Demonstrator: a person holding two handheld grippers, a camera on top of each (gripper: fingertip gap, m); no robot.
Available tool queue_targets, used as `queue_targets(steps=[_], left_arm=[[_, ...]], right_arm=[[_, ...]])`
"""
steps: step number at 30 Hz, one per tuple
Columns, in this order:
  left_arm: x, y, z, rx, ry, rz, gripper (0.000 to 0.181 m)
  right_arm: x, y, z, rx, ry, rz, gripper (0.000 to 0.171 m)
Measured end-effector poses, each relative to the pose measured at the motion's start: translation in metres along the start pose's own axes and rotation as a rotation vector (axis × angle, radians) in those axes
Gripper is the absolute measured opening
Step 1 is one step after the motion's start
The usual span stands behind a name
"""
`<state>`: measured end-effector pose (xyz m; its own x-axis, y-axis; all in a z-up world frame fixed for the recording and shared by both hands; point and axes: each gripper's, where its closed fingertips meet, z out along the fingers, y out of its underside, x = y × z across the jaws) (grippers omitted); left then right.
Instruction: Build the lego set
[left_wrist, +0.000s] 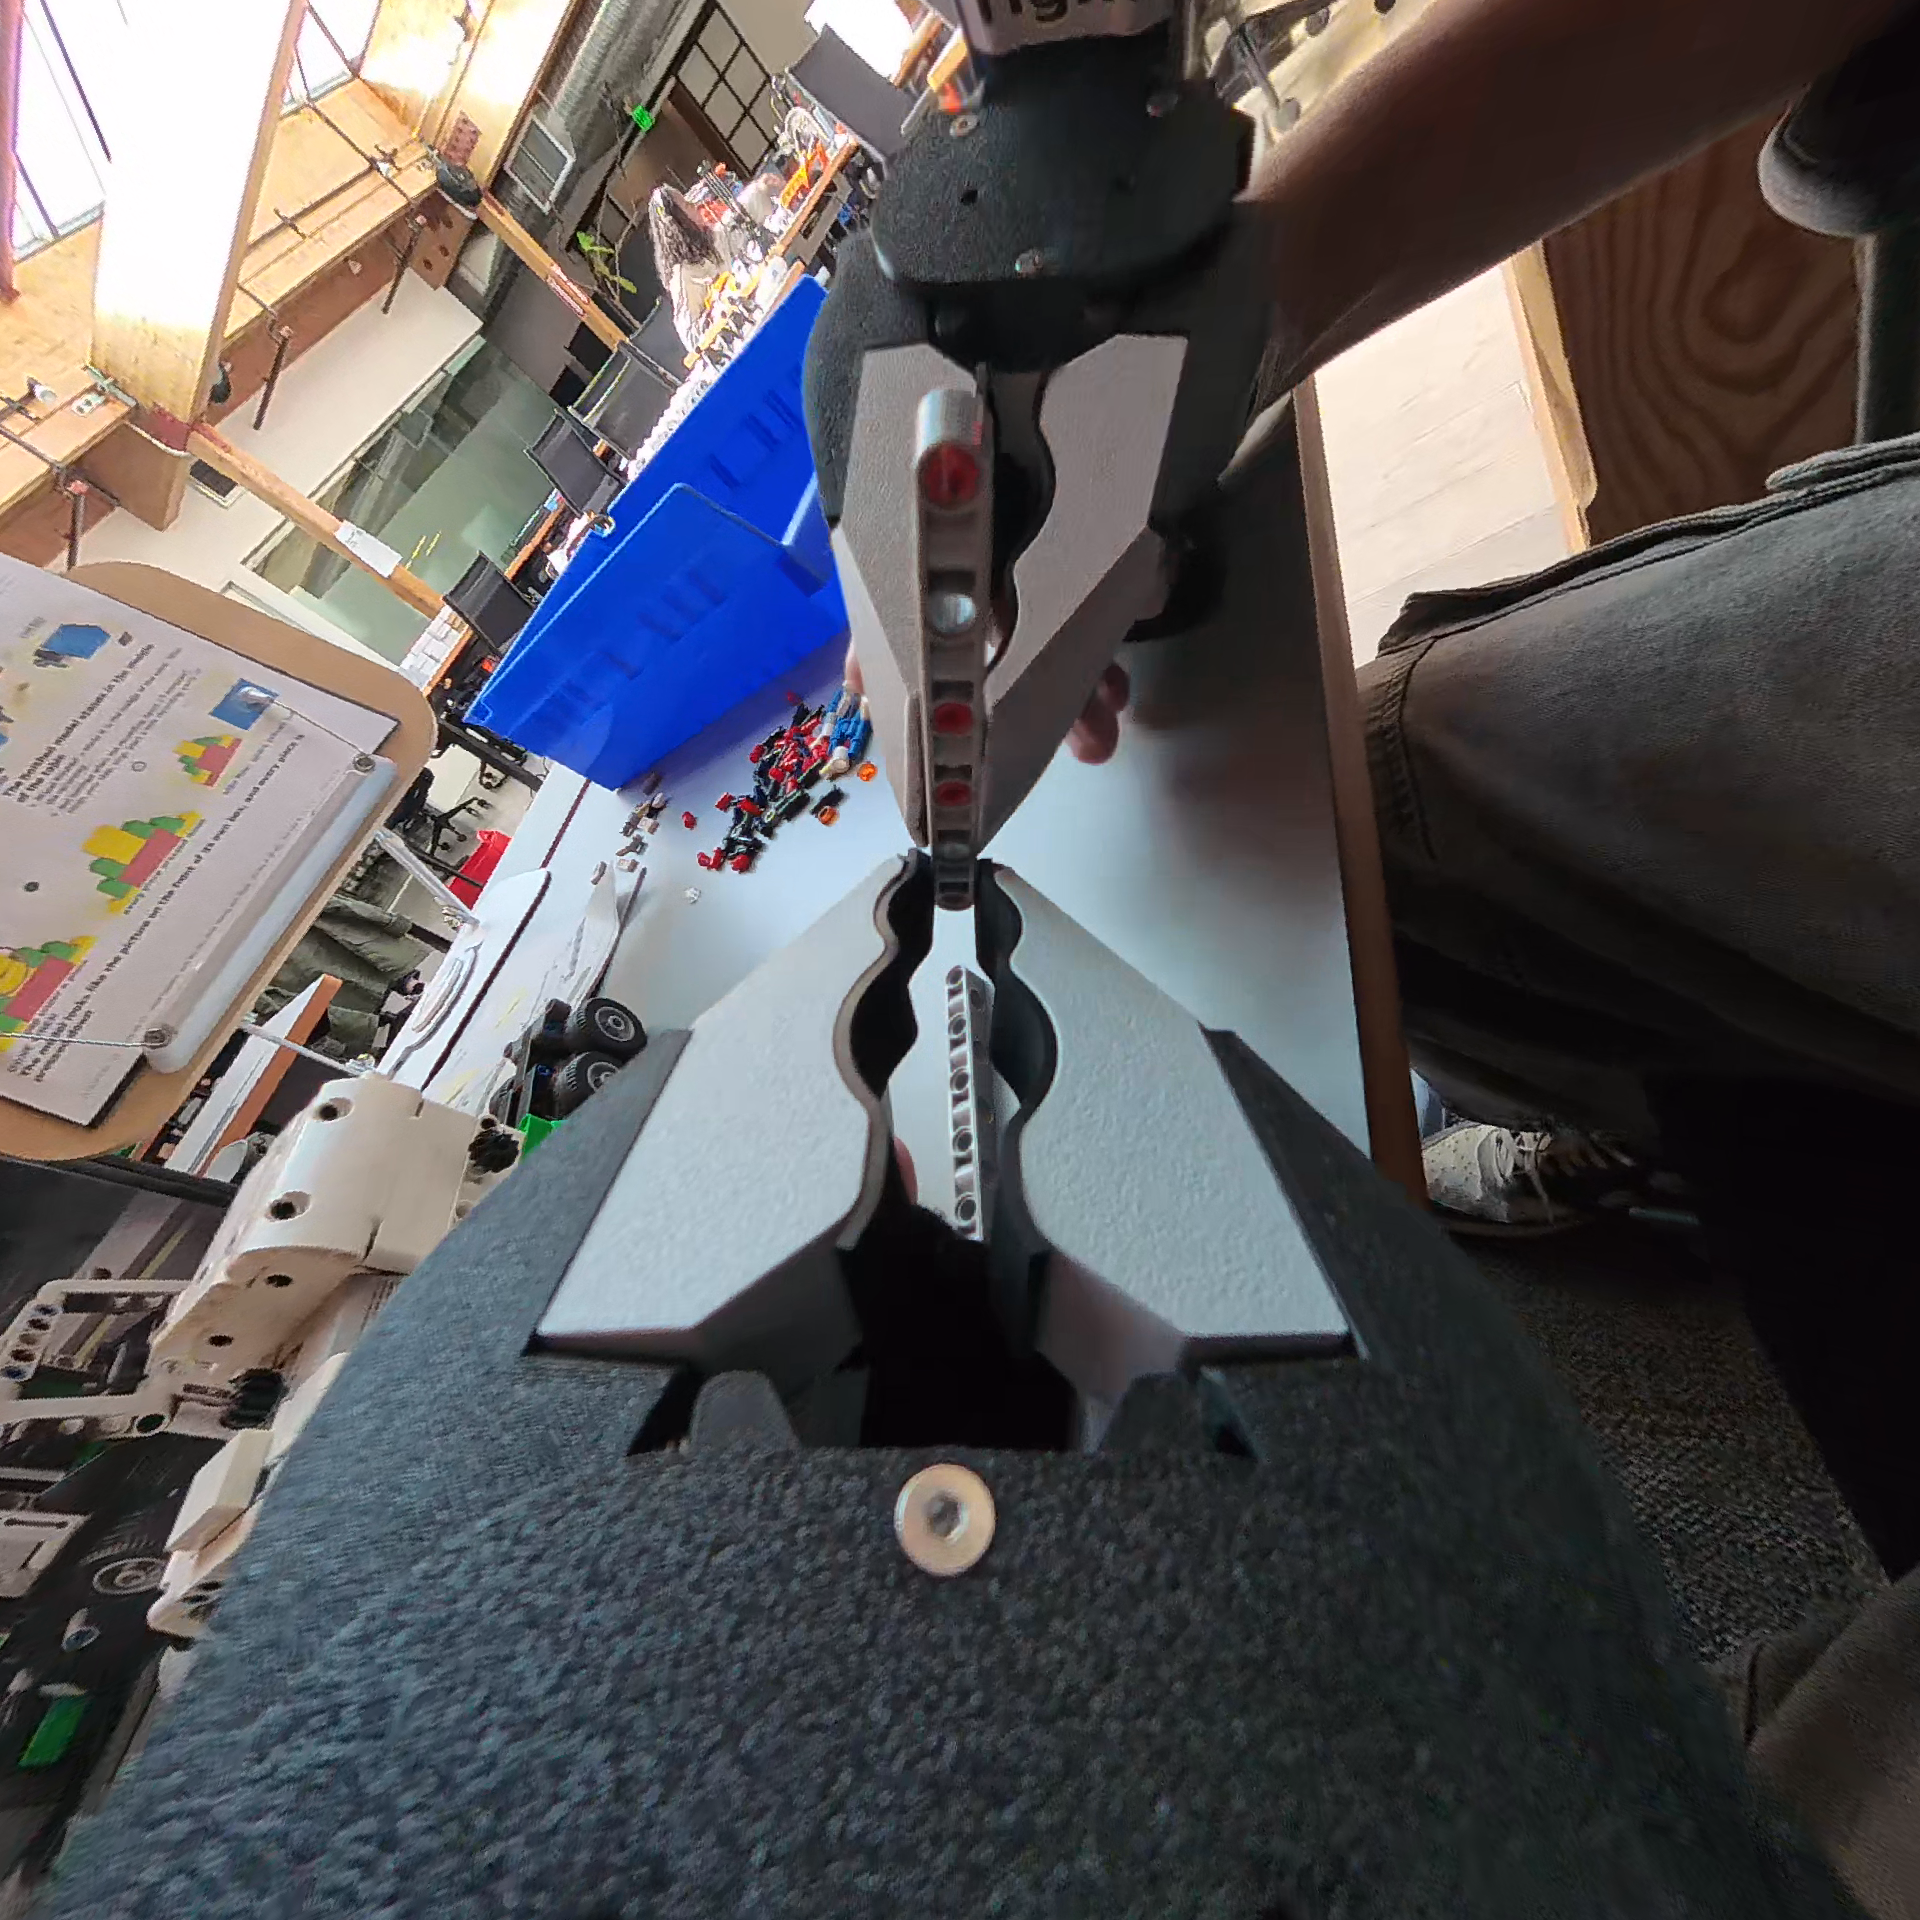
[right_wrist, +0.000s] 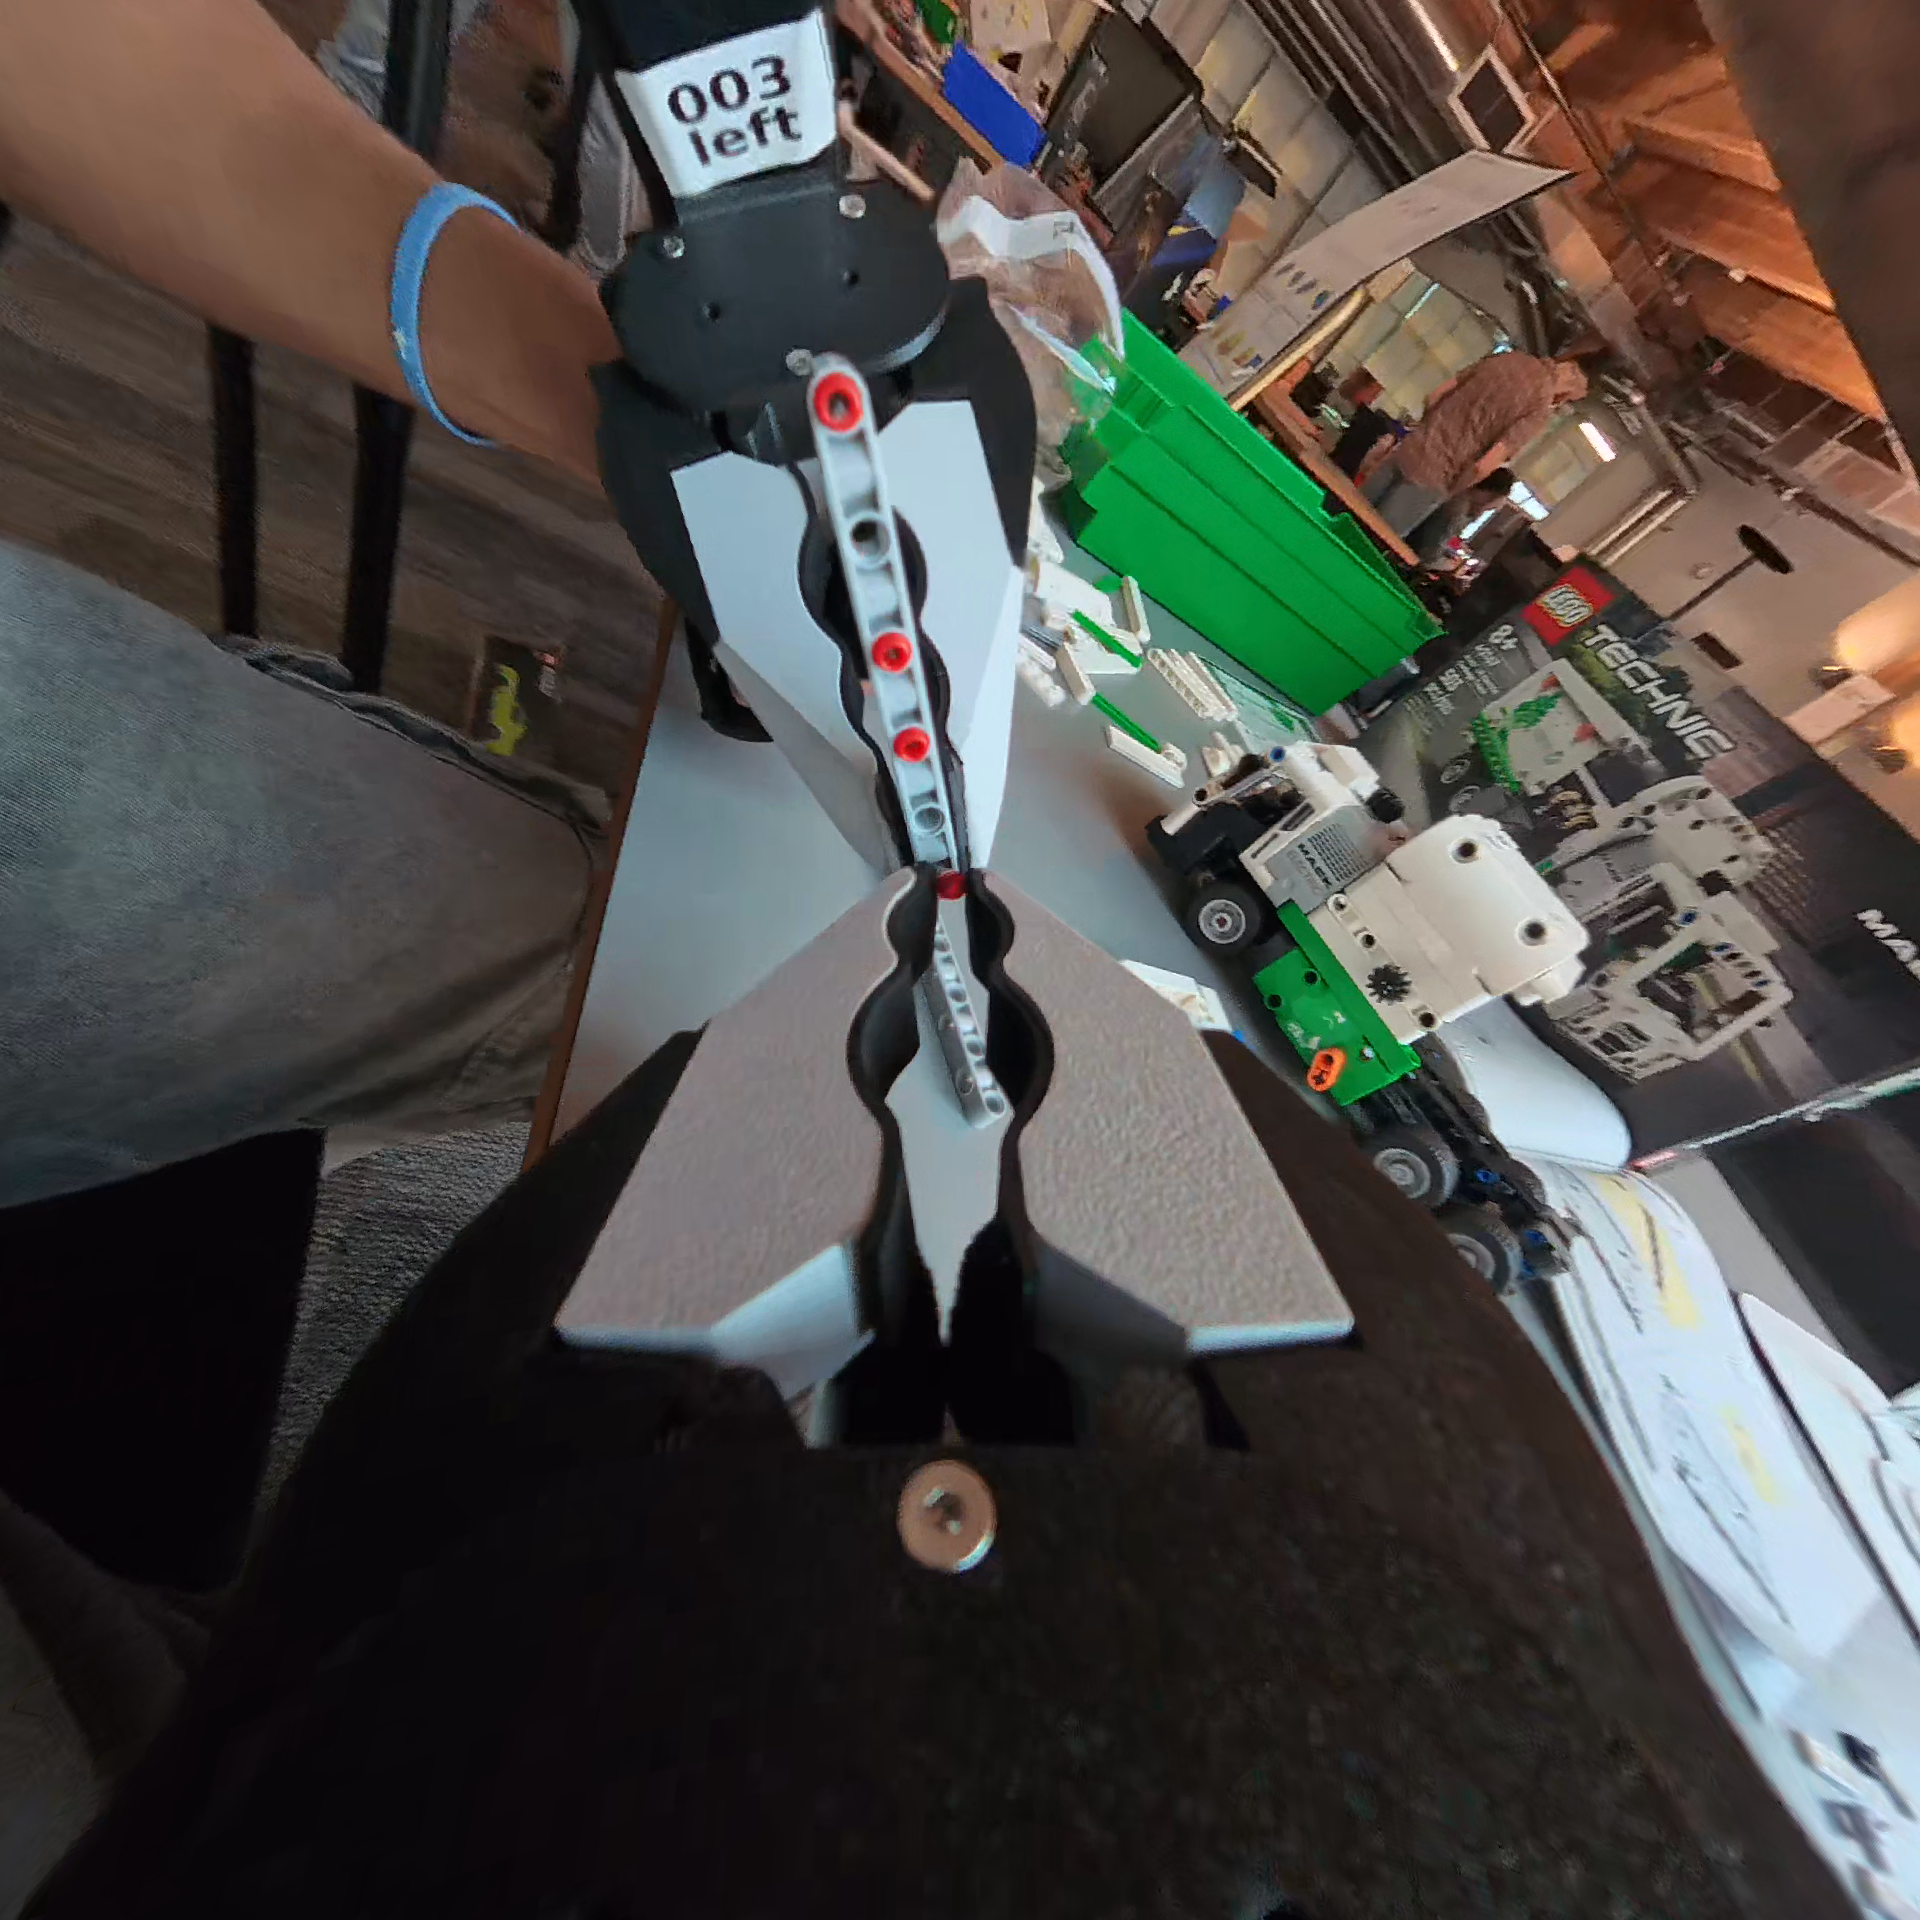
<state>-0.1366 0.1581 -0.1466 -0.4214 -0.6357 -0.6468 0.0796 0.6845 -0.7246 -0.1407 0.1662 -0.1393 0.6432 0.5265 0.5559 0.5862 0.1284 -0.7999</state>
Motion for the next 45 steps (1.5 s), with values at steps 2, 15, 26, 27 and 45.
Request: queue_targets(steps=[2,15,26,27,45], left_arm=[[-0.001,0.000,0.000,0.001,-0.004,-0.007,0.006],[-0.039,-0.032,-0.022,0.264,-0.109,-0.261,0.006],[-0.041,-0.029,-0.022,0.255,-0.122,-0.273,0.006],[-0.041,-0.029,-0.022,0.255,-0.123,-0.274,0.006],[-0.040,-0.024,-0.020,0.233,-0.084,-0.310,0.006]], right_arm=[[0.001,0.000,0.000,0.005,-0.033,0.042,0.004],[0.037,-0.048,-0.006,0.338,-0.046,0.571,0.003],[0.035,-0.042,-0.001,0.315,-0.072,0.627,0.003],[0.034,-0.041,0.000,0.303,-0.072,0.624,0.003],[0.028,-0.036,0.002,0.213,-0.127,0.694,0.003]])
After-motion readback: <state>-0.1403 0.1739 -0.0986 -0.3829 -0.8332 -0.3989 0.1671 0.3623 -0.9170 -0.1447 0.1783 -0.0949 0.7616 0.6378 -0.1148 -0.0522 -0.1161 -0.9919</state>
